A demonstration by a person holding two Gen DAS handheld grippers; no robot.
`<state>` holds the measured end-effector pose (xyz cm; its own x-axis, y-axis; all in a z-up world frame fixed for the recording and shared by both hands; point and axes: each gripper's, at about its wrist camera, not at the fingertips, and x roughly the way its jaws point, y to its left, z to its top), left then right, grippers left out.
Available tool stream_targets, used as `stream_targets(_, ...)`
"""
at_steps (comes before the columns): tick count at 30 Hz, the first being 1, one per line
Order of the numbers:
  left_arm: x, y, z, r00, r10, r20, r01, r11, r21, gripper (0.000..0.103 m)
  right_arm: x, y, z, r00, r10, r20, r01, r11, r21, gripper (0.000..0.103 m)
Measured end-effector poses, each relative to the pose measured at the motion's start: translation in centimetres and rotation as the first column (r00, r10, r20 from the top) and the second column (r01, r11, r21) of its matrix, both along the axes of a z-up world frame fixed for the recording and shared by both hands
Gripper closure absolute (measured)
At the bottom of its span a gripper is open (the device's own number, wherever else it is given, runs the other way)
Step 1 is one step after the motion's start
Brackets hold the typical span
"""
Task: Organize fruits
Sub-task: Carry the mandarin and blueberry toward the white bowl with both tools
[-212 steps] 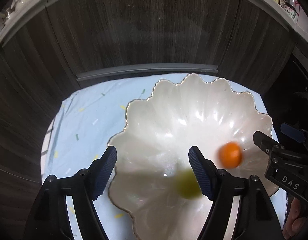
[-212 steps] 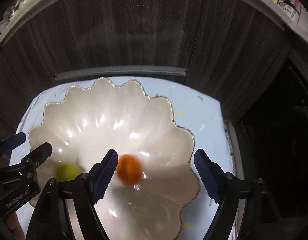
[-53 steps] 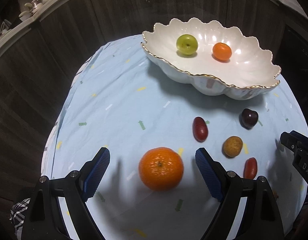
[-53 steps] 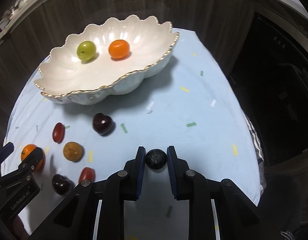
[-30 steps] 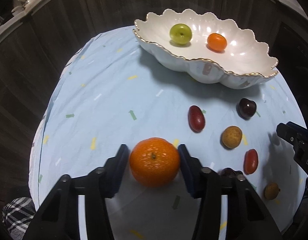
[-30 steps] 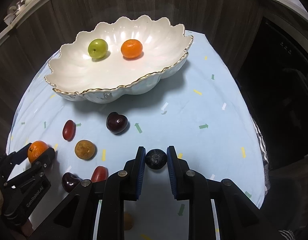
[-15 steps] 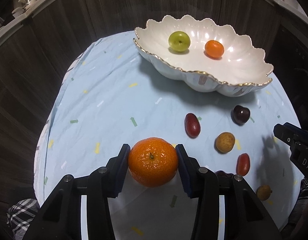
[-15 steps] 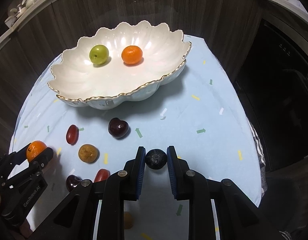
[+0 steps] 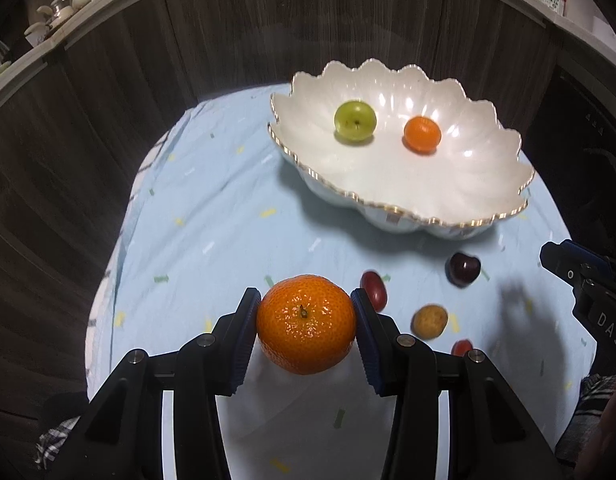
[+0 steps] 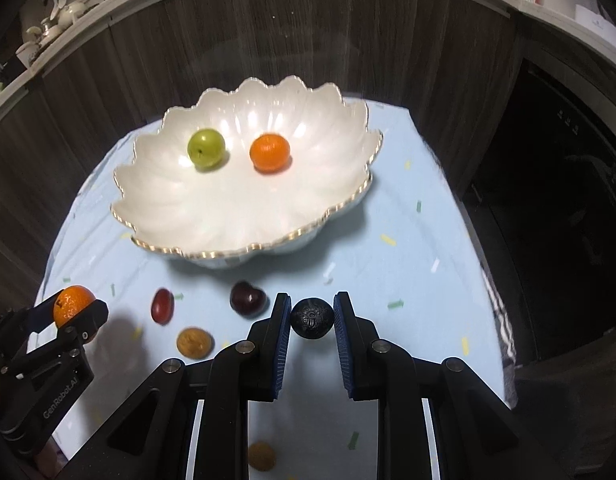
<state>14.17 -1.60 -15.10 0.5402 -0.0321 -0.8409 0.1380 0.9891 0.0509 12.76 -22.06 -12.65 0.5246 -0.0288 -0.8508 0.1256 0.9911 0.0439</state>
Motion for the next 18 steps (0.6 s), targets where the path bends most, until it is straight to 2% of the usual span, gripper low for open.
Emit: stream_targets(18, 6.1, -2.1, 4.3, 0.997, -0.050, 0.058, 0.052, 0.998, -0.030, 0.057, 5.1, -1.2, 3.5, 0.997, 0.026, 0.075, -0.024, 0.999, -0.022, 0.080)
